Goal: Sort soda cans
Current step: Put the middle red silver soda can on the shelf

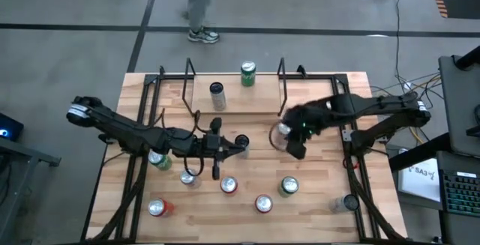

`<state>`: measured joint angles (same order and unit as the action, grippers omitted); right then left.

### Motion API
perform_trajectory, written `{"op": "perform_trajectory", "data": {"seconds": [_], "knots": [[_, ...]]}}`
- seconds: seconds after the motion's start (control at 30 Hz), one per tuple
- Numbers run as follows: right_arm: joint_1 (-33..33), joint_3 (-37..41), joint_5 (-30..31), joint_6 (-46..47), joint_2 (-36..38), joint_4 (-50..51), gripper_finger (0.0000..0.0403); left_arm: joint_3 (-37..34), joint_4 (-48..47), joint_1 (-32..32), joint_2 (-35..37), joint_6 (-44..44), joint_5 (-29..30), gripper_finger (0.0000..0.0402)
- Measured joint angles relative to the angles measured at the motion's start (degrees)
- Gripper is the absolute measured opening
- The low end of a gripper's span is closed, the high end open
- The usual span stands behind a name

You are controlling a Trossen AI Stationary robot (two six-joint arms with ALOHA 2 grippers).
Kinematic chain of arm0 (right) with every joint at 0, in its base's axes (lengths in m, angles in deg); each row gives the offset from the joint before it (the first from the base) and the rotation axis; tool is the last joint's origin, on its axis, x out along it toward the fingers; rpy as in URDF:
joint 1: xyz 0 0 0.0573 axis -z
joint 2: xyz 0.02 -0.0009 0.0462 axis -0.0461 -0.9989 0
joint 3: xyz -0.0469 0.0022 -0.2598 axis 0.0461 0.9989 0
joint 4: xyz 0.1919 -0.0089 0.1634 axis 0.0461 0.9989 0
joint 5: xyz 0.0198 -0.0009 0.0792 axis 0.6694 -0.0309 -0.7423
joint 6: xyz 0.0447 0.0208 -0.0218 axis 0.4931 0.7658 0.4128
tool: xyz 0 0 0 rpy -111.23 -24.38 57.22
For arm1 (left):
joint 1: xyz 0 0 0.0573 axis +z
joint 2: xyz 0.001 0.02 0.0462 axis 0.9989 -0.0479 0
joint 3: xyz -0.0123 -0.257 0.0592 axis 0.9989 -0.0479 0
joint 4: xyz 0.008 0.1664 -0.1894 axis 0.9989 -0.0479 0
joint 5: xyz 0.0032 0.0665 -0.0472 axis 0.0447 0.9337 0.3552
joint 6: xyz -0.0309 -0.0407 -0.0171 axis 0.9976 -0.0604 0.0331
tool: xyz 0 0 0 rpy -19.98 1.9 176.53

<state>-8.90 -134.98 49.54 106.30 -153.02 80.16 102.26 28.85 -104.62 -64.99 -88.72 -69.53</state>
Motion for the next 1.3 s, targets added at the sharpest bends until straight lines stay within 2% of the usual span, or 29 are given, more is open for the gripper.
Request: {"op": "perform_trajectory", "data": {"seconds": [0.17,0.3,0.47,0.53,0.63,0.8,0.93,1.1,1.3], "knots": [[-5.94,0.0,-4.89,9.02,-0.31,6.53,0.0009,0.71,0.46,-0.09,-0.74,0.04,0.02,0.0],[-10.53,0.0,-6.5,16.71,-0.26,9.24,0.0009,0.74,1.64,-0.26,-0.74,-0.08,0.02,0.0],[-15.0,0.0,-6.46,22.0,-0.31,9.36,0.0009,0.74,1.81,-0.34,-0.74,0.05,0.0,0.0],[-15.81,0.0,-3.93,21.97,-0.45,9.46,0.0009,0.74,1.79,-0.41,-0.74,0.07,0.02,0.0],[-15.94,0.03,4.4,20.77,-0.81,9.56,0.0009,0.74,1.81,-0.46,-0.74,0.07,0.01,0.0],[-15.88,1.28,15.86,13.21,-1.19,9.16,0.0009,0.74,1.81,-0.48,-0.74,0.09,0.0,0.0],[-15.76,3.85,21.61,6.54,-0.89,6.41,0.0009,0.74,1.79,-0.59,-0.74,0.11,0.0,0.0],[-13.53,7.95,21.92,1.42,1.38,0.19,0.0009,0.74,1.79,-0.61,-0.74,0.1,0.0,0.0],[-8.89,16.76,21.9,-5.54,6.17,-8.32,0.0009,0.74,1.88,-0.61,-0.74,0.09,0.01,0.0]]}}
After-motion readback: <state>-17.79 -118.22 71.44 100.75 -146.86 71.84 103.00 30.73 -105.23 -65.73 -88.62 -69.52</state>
